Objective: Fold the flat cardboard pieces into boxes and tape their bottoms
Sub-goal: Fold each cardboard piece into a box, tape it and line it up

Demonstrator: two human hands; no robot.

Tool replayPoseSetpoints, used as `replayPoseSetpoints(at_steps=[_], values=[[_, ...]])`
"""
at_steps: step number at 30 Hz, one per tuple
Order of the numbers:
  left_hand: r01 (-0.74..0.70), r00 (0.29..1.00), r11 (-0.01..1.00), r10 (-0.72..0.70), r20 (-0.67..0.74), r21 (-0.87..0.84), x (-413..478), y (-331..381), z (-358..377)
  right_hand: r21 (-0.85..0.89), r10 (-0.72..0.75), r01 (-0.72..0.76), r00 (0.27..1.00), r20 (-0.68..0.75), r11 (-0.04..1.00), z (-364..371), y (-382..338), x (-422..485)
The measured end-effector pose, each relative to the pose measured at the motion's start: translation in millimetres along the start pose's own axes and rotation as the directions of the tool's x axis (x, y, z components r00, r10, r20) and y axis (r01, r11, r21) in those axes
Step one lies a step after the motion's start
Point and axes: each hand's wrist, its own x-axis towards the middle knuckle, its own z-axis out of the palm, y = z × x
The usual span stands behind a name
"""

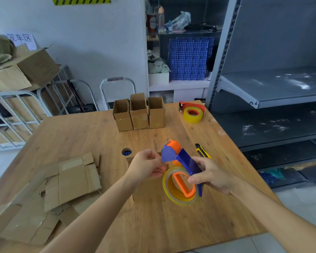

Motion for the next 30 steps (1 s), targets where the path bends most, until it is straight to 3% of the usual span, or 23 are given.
replayPoseSetpoints(at_steps=[5,9,13,21,26,30], values=[[-0.143,0.985,0.960,0.162,-0.062,0.242,-3,1,3,0.100,0.003,-0.006,1.000,0.031,0.995,0,6,1],[-0.140,0.974,0.966,0.173,-0.143,0.217,-3,4,7,0.246,-0.018,-0.007,0.995,0.102,0.969,2,6,0],[-0.125,0.952,0.973,0.173,-0.252,0.196,1,4,3,0.272,-0.027,-0.002,0.994,0.103,0.962,3,0,-4],[-0.089,0.924,0.990,0.122,-0.362,0.108,17,10,-15,-0.184,-0.018,0.026,0.999,0.046,0.983,-3,-19,-7],[-0.149,0.915,0.989,0.141,-0.378,0.010,17,20,-52,-0.272,-0.017,0.015,1.000,-0.004,0.962,-9,-8,-22],[-0.193,0.919,0.968,0.236,-0.315,0.161,8,25,-50,-0.358,-0.025,0.006,0.999,-0.048,0.934,-8,-5,-21]])
